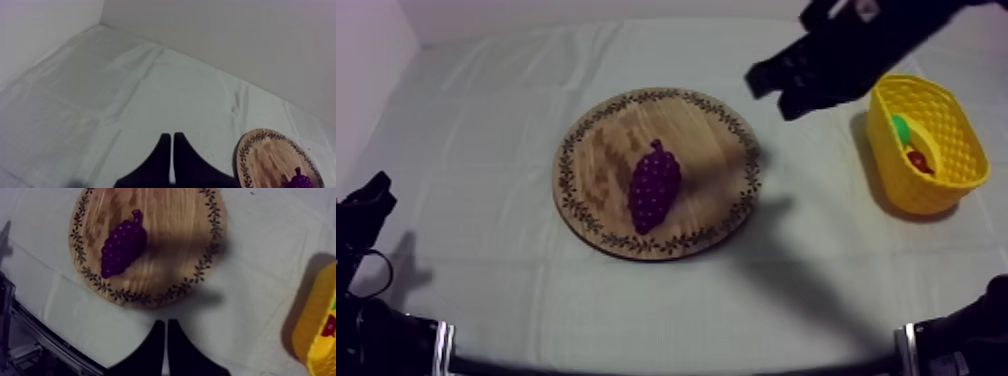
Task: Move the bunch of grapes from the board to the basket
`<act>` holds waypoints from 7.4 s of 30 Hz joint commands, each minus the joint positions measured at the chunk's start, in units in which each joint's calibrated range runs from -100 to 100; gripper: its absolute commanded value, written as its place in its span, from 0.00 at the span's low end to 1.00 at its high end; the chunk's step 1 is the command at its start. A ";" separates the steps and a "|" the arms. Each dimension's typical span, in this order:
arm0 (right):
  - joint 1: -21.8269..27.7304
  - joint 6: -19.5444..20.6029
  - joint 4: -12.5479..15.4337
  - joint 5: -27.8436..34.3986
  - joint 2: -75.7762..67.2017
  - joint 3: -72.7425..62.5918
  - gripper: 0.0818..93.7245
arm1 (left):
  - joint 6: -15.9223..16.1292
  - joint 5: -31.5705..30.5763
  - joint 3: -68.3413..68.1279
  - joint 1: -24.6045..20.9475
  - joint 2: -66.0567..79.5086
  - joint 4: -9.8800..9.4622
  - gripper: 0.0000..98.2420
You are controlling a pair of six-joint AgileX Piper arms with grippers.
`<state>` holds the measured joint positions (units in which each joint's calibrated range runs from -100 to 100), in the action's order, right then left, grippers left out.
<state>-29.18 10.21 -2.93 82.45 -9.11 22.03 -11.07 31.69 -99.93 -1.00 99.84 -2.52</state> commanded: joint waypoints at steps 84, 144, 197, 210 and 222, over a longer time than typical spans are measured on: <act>-2.73 16.49 8.74 3.34 56.35 -39.51 0.63 | 0.01 -0.01 0.04 0.02 -0.02 0.01 0.00; 12.33 -1.67 -2.37 11.71 17.80 -17.65 0.47 | 0.01 -0.01 0.04 0.02 -0.02 0.01 0.00; 33.11 -12.03 -9.32 -1.58 19.43 2.04 0.84 | 0.01 -0.01 0.04 0.02 -0.02 0.01 0.00; 34.56 -13.07 -6.12 -5.57 4.00 6.30 0.48 | 0.01 -0.01 0.04 0.02 -0.02 0.01 0.00; 36.02 -14.50 -4.26 -17.83 -14.77 23.62 0.26 | 0.01 -0.01 0.04 0.02 -0.02 0.01 0.00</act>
<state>6.61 -4.30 -7.39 68.89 -20.15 41.60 -11.07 31.69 -99.93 -1.00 99.84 -2.52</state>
